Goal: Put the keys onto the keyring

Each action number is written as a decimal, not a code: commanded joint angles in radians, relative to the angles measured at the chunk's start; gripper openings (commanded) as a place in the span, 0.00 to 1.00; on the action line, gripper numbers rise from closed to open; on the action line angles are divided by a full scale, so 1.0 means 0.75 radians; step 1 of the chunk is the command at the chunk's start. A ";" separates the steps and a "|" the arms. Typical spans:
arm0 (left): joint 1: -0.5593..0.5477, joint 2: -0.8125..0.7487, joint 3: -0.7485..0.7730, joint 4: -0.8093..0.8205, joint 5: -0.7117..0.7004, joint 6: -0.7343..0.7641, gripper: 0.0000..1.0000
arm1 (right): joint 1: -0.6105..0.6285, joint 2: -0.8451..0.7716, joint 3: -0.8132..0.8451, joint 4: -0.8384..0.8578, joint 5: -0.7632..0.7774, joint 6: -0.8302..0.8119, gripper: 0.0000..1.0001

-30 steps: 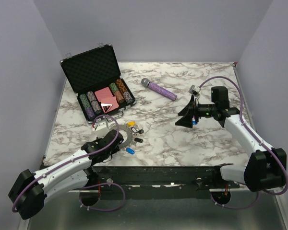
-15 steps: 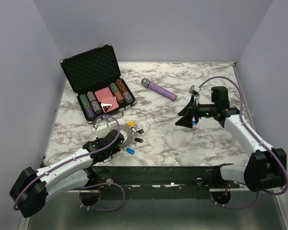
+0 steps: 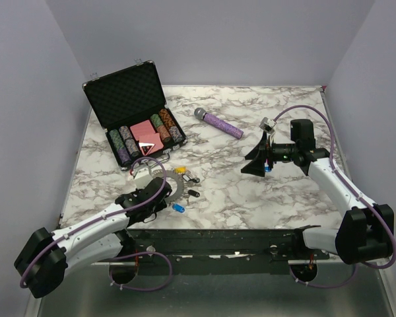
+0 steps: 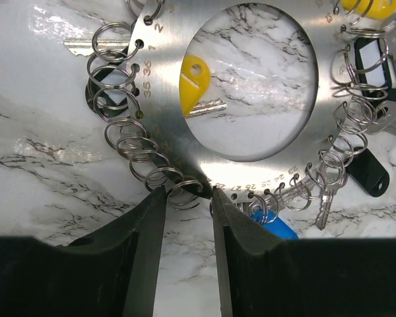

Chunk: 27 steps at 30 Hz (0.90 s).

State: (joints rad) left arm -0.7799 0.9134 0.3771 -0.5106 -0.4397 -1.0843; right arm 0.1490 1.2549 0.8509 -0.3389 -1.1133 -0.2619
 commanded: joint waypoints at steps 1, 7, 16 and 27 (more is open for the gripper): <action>0.005 -0.044 -0.024 0.083 0.067 0.010 0.41 | -0.002 -0.006 0.009 -0.021 -0.039 -0.017 0.87; 0.005 -0.064 -0.041 0.124 0.087 0.020 0.38 | -0.004 -0.006 0.011 -0.023 -0.037 -0.017 0.87; 0.005 -0.087 -0.059 0.202 0.134 0.053 0.35 | -0.004 -0.006 0.009 -0.025 -0.037 -0.019 0.87; 0.005 -0.038 -0.053 0.192 0.144 0.063 0.34 | -0.006 -0.008 0.015 -0.031 -0.043 -0.021 0.87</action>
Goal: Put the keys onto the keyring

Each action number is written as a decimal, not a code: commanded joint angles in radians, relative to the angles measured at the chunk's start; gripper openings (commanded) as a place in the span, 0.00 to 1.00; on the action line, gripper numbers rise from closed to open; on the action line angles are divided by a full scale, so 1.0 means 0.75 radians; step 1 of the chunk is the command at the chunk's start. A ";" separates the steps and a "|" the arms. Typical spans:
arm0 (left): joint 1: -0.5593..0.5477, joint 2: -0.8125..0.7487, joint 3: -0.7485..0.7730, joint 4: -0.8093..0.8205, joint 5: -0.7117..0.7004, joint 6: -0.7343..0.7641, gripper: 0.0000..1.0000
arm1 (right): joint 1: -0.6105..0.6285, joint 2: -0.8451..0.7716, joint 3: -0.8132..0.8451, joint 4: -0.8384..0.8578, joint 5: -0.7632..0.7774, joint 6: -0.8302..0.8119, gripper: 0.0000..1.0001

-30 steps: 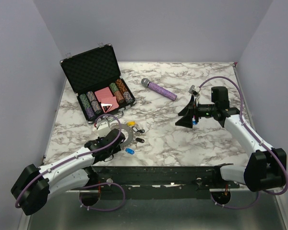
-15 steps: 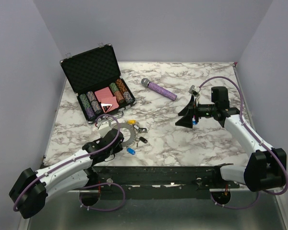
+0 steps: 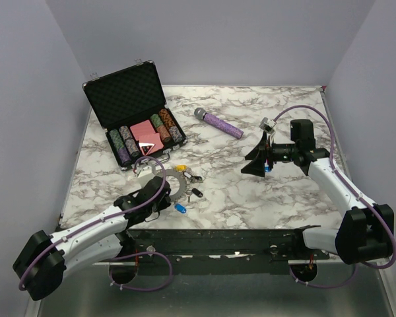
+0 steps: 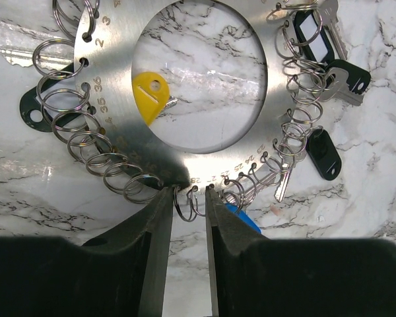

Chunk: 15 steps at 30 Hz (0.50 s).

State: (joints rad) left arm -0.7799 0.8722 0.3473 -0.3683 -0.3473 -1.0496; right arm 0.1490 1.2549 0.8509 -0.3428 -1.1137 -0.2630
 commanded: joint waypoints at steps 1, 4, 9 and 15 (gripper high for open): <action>0.005 0.019 -0.015 0.002 0.019 0.015 0.34 | -0.004 -0.008 0.015 -0.028 -0.043 -0.019 0.87; 0.005 0.025 -0.015 0.004 0.021 0.009 0.34 | -0.004 -0.008 0.013 -0.028 -0.045 -0.017 0.87; 0.007 0.023 -0.011 -0.014 0.011 -0.010 0.34 | -0.004 -0.006 0.013 -0.026 -0.043 -0.020 0.87; 0.005 -0.026 -0.005 -0.073 -0.036 -0.020 0.36 | -0.006 -0.008 0.015 -0.026 -0.043 -0.022 0.87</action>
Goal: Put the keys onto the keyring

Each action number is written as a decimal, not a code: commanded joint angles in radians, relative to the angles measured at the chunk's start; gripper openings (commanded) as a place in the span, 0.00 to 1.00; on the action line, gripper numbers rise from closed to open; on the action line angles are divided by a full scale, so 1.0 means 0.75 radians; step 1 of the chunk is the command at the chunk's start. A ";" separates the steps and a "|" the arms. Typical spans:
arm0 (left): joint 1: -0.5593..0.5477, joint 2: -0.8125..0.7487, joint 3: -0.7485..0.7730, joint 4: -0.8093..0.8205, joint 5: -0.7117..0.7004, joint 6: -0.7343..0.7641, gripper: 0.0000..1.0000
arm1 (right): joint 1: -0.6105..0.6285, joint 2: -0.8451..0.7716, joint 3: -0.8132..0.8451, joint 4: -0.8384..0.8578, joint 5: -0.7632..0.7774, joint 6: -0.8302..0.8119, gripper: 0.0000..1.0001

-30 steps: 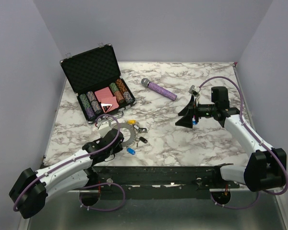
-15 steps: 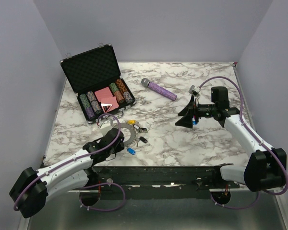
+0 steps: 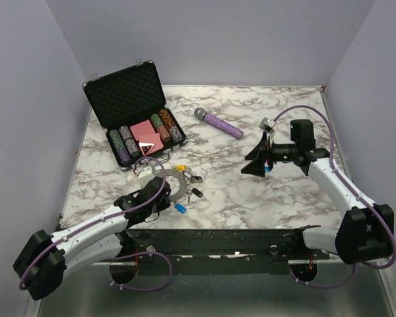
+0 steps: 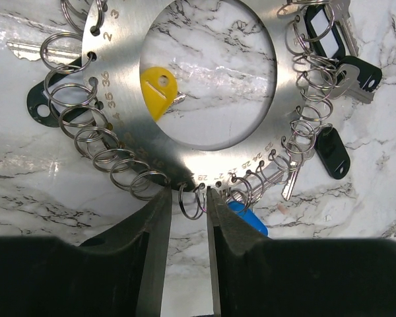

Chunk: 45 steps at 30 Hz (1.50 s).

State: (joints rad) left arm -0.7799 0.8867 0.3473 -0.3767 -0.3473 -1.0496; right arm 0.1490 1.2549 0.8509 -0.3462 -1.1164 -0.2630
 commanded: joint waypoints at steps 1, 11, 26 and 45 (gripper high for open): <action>0.005 -0.065 0.001 -0.085 -0.054 -0.014 0.37 | -0.004 -0.008 0.015 -0.021 -0.039 -0.022 0.87; 0.017 -0.115 0.018 -0.205 -0.138 0.052 0.45 | -0.004 -0.008 0.013 -0.023 -0.041 -0.022 0.87; 0.048 -0.017 0.011 -0.075 -0.073 0.097 0.45 | -0.004 -0.006 0.013 -0.023 -0.041 -0.020 0.87; 0.058 -0.002 0.001 -0.046 -0.048 0.099 0.42 | -0.004 -0.006 0.015 -0.027 -0.039 -0.022 0.87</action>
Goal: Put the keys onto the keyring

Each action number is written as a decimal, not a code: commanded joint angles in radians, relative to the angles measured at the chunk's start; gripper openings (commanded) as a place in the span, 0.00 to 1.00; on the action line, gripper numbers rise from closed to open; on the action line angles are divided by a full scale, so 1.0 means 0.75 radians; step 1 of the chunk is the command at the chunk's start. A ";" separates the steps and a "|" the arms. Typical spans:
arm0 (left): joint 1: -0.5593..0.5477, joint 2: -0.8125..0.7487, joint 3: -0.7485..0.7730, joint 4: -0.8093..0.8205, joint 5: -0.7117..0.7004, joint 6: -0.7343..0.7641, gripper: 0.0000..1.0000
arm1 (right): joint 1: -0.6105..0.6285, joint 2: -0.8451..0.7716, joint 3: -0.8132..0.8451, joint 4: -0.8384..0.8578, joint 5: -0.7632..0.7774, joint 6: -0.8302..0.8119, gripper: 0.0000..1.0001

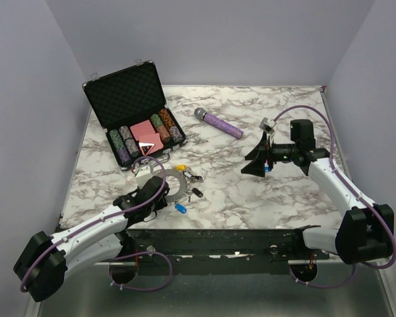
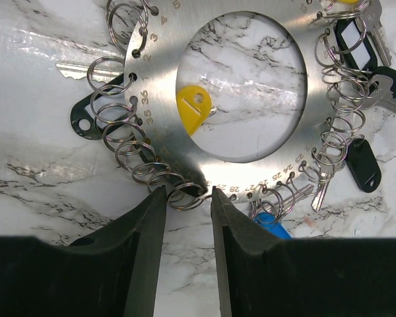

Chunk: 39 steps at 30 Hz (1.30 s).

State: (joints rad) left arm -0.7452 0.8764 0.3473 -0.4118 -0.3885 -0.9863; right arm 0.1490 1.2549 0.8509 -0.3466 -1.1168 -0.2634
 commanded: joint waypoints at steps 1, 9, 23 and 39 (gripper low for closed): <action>0.012 0.016 0.001 0.001 0.011 0.014 0.42 | -0.004 -0.008 0.015 -0.027 -0.039 -0.023 0.87; 0.020 0.065 0.003 0.038 0.046 0.016 0.42 | -0.006 -0.004 0.019 -0.031 -0.041 -0.025 0.87; 0.020 -0.068 -0.003 0.021 0.076 0.010 0.33 | -0.004 -0.004 0.015 -0.029 -0.039 -0.023 0.87; 0.020 -0.099 -0.023 -0.048 0.058 -0.023 0.36 | -0.004 -0.006 0.021 -0.037 -0.041 -0.029 0.87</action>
State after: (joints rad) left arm -0.7341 0.8455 0.3473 -0.4023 -0.3397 -0.9844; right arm 0.1490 1.2549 0.8509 -0.3489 -1.1168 -0.2646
